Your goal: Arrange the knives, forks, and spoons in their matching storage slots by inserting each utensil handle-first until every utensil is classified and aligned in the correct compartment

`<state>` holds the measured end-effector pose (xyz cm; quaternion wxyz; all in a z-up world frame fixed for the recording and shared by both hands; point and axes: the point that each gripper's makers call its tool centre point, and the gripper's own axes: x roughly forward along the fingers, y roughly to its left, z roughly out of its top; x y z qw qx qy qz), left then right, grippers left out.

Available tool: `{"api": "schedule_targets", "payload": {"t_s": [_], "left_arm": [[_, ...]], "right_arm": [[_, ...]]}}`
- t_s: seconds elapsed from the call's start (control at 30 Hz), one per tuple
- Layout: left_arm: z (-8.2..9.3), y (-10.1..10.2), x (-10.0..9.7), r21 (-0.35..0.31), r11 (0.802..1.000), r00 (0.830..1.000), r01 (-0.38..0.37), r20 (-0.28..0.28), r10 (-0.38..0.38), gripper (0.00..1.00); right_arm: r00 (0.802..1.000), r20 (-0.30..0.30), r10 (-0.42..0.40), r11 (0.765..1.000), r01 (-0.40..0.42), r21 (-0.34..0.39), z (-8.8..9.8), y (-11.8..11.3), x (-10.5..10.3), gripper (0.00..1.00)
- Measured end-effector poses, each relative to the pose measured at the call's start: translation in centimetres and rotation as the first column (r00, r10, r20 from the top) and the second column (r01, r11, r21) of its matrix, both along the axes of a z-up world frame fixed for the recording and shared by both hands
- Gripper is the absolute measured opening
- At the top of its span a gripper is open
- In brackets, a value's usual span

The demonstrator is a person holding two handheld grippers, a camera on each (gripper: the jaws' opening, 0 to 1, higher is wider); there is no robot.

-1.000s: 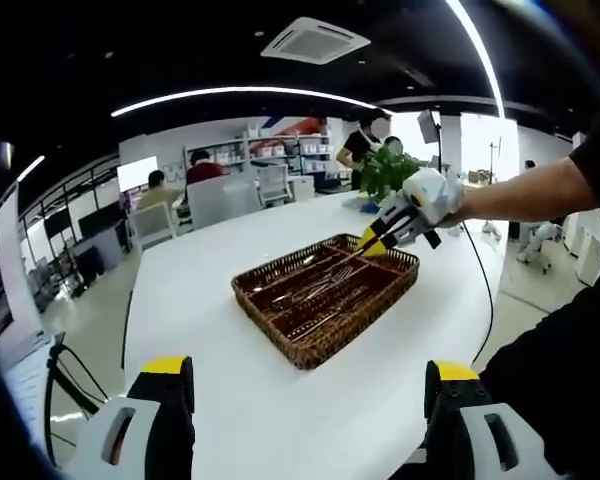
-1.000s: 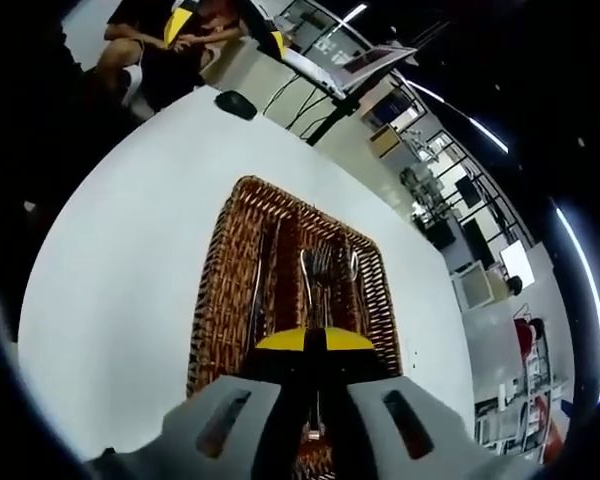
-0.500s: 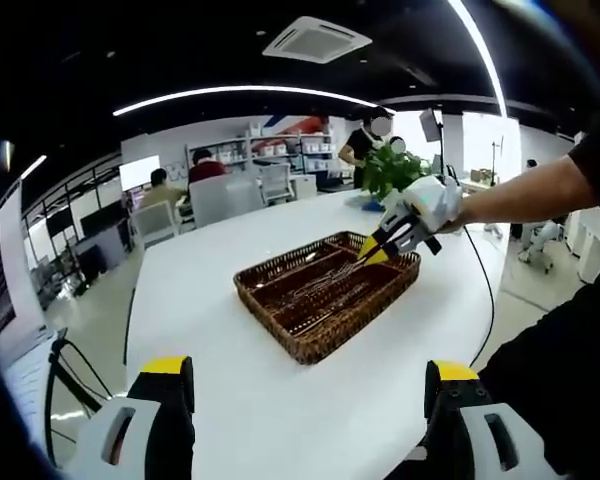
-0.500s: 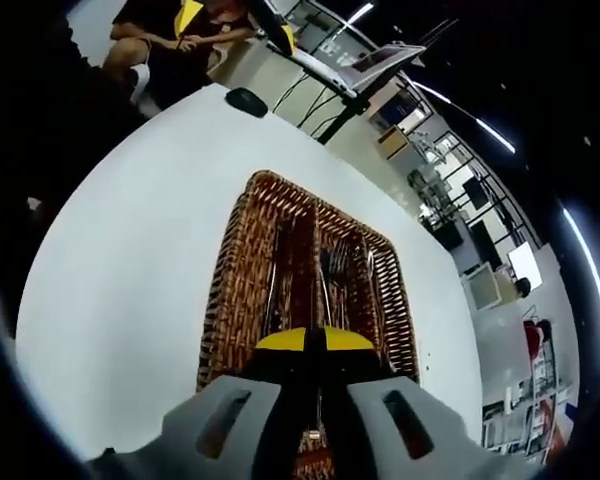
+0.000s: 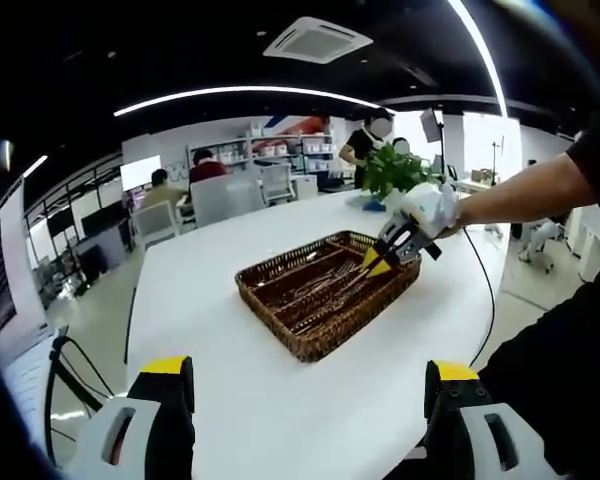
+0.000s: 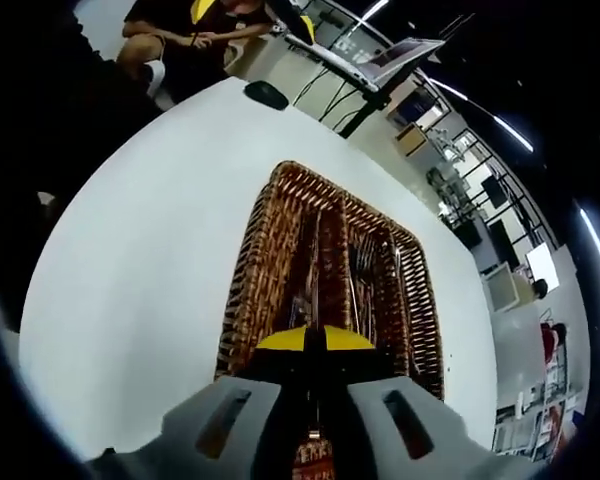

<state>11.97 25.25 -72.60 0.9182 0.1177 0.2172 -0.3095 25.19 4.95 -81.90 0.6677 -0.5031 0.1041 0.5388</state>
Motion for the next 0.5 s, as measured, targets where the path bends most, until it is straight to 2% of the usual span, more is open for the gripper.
{"api": "schedule_targets", "payload": {"t_s": [0.43, 0.47, 0.5], "left_arm": [[-0.5, 0.0, 0.0, 0.004, 1.000, 1.000, 0.005, -0.005, -0.005, 1.00], [-0.5, 0.0, -0.1, 0.005, 1.000, 1.000, 0.006, -0.006, -0.006, 1.00], [-0.7, 0.0, -0.1, 0.006, 1.000, 1.000, 0.008, -0.009, -0.008, 1.00]], "right_arm": [[0.996, -0.090, -0.002, 0.999, 0.006, 0.044, -0.7, -0.1, -0.3, 0.00], [0.994, -0.112, 0.015, 0.999, -0.010, 0.043, -0.9, 0.1, -0.6, 0.00], [0.995, -0.097, 0.031, 1.000, -0.030, 0.009, -1.3, 0.0, -0.8, 0.00]]}}
